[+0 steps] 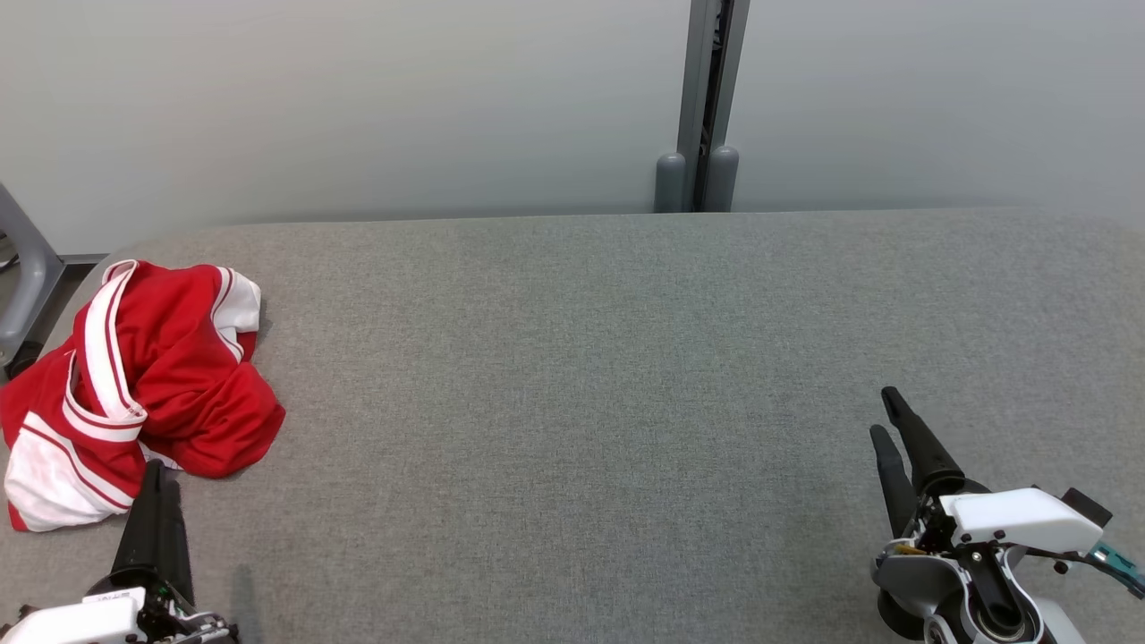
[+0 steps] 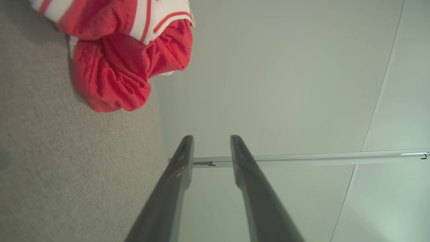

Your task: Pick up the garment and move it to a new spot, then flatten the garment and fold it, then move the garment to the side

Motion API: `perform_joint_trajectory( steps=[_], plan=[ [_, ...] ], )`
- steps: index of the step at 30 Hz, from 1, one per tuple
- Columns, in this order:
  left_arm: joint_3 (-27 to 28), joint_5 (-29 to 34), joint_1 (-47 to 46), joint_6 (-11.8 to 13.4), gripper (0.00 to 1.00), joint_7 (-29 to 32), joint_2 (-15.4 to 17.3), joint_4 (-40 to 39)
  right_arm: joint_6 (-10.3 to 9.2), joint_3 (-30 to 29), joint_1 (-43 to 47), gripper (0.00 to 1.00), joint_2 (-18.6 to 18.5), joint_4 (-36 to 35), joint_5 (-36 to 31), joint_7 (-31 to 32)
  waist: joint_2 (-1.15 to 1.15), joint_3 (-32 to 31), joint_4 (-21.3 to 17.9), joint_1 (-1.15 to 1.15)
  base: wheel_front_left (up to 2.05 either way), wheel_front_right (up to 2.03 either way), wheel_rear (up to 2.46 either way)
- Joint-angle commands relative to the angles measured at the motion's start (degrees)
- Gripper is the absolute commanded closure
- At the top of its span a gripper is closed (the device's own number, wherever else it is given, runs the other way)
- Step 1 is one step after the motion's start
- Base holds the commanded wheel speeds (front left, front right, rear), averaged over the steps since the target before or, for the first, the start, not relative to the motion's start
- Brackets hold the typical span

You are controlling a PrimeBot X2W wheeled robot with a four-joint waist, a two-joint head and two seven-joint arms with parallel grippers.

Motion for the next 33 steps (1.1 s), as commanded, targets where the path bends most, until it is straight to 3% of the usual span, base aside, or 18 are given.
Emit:
perform_joint_trajectory(
  steps=[1,17,33],
  plan=[
    [-0.62,0.23,-1.13,-0.01,0.00,-0.68,0.60,-1.18,0.16,0.15,-1.21,0.00,-0.24,-1.52,0.09,-0.58,0.00,0.00,0.00,0.00,0.00,0.00,0.00],
    [-5.17,3.61,-2.02,-0.03,0.00,-5.88,1.02,-3.15,0.20,0.61,0.06,0.00,-0.39,-7.25,2.85,-4.25,0.00,0.04,0.03,0.00,0.00,0.00,0.00],
    [-8.14,12.89,-2.39,-0.05,0.00,-9.90,1.07,-5.00,0.24,0.25,0.90,0.00,-0.53,-10.49,-5.94,-7.19,0.00,0.08,-0.14,0.00,0.00,0.00,0.00]
  ],
)
